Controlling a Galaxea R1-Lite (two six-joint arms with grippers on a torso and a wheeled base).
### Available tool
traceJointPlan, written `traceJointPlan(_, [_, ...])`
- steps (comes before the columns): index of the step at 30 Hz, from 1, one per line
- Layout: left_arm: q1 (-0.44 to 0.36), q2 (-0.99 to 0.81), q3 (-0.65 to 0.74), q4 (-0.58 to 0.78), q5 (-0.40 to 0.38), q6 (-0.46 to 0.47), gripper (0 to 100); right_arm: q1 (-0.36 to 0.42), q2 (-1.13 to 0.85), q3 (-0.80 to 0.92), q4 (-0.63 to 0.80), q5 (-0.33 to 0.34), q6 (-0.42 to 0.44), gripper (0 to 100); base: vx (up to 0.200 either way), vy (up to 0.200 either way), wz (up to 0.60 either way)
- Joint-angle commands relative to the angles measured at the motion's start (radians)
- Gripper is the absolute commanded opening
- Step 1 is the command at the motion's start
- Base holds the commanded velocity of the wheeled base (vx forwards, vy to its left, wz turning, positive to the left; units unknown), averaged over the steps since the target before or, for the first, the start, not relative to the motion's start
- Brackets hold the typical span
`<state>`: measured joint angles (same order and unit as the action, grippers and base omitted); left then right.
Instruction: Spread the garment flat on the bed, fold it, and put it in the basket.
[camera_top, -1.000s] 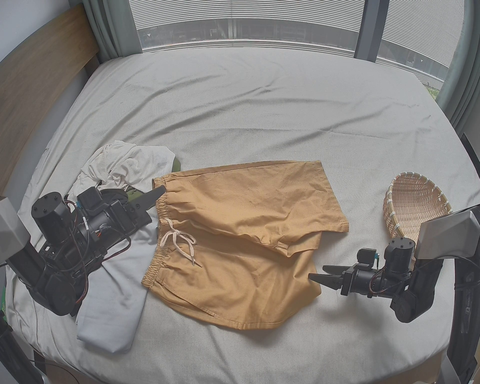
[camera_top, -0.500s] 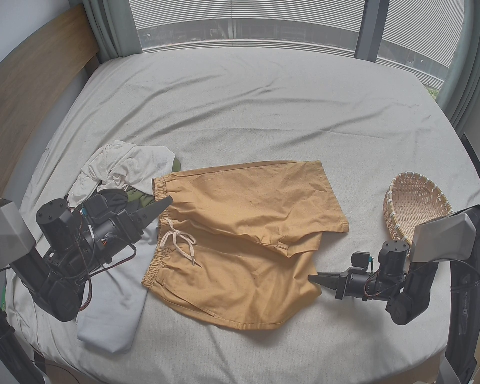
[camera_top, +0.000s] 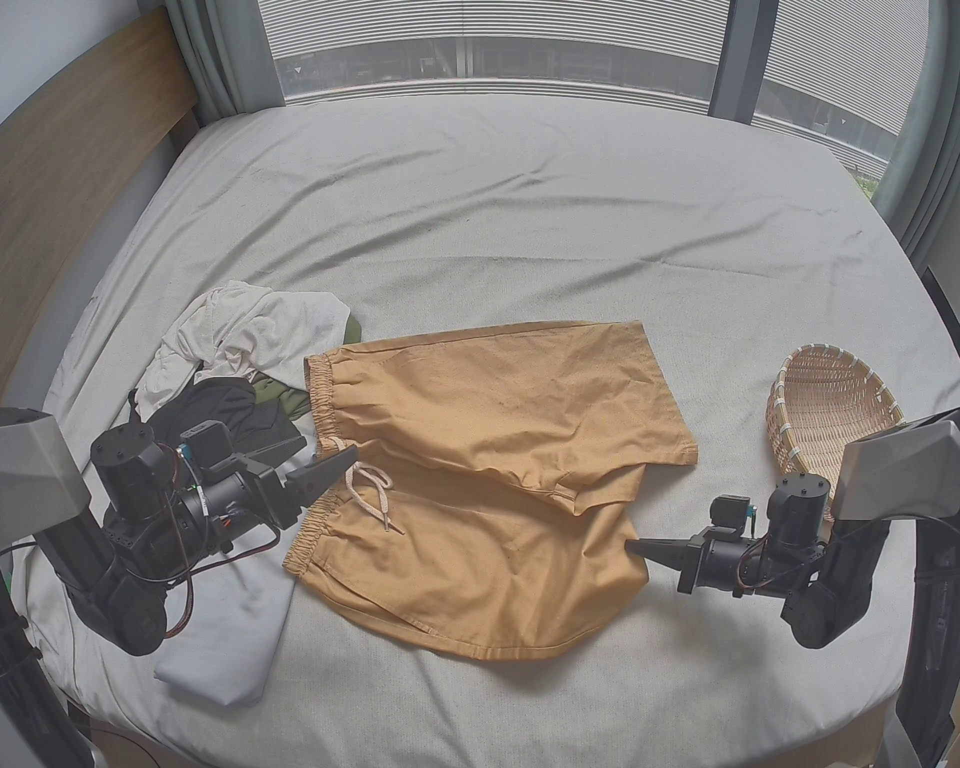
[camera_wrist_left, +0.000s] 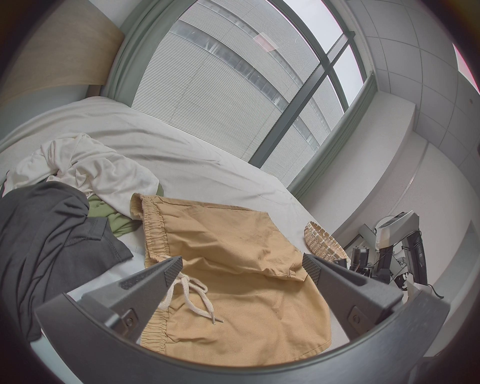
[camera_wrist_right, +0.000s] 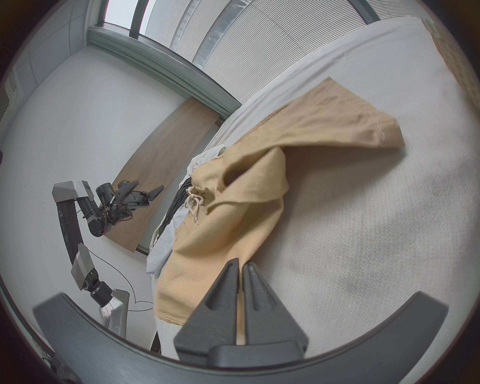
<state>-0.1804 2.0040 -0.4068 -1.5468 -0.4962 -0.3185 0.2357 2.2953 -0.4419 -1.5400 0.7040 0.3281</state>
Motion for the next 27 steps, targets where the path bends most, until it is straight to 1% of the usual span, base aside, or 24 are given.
traceJointPlan(1, [0.001, 0.016, 0.003, 0.001, -0.001, 0.001, 100, 0.004, -0.105, 0.046, 0.0, 0.003, -0.003, 0, 0.0, 0.0, 0.0])
traceJointPlan(18, [-0.002, 0.018, 0.01, -0.001, -0.001, -0.001, 100, 0.135, -0.235, 0.108, 0.001, -0.003, -0.006, 0, 0.0, 0.0, 0.0])
traceJointPlan(27, [-0.013, 0.018, 0.025, -0.001, -0.001, 0.001, 100, 0.178, -0.209, 0.072, 0.001, -0.005, -0.003, 0, 0.0, 0.0, 0.0])
